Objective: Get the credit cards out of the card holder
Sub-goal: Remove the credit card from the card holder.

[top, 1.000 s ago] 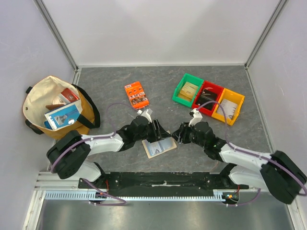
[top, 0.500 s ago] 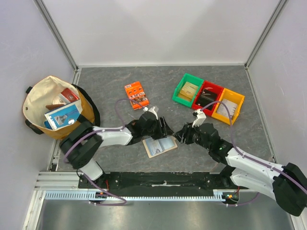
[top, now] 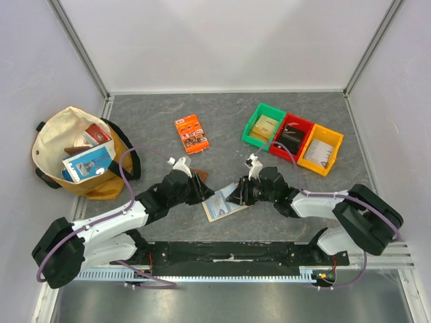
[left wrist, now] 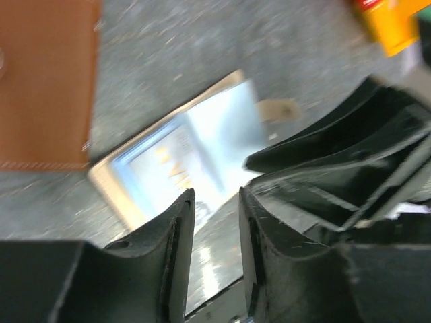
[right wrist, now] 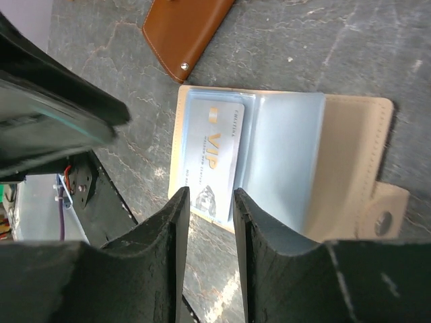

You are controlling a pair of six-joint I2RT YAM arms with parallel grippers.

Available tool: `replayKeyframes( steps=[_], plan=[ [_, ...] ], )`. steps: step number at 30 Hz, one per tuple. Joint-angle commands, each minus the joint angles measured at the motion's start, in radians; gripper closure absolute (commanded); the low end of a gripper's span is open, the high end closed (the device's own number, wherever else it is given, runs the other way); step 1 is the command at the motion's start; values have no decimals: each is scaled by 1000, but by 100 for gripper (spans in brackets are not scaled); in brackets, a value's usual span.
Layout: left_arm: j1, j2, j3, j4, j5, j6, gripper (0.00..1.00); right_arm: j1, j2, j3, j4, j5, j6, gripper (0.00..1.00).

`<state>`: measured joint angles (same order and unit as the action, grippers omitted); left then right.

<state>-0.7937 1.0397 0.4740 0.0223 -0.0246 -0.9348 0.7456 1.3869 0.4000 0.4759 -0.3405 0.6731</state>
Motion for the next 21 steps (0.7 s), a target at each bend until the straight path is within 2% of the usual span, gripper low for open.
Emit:
replayKeyframes(
  steps=[1,7,21],
  plan=[
    [-2,3,-60,-25,-2,-7,65,8,76,60,116,-52,28,62],
    [-1,78,-69,36,46,-16,72,8,188,68,177,-77,51,64],
    [-1,201,-144,103,66,-87,89,8,340,36,338,-141,118,71]
  ],
)
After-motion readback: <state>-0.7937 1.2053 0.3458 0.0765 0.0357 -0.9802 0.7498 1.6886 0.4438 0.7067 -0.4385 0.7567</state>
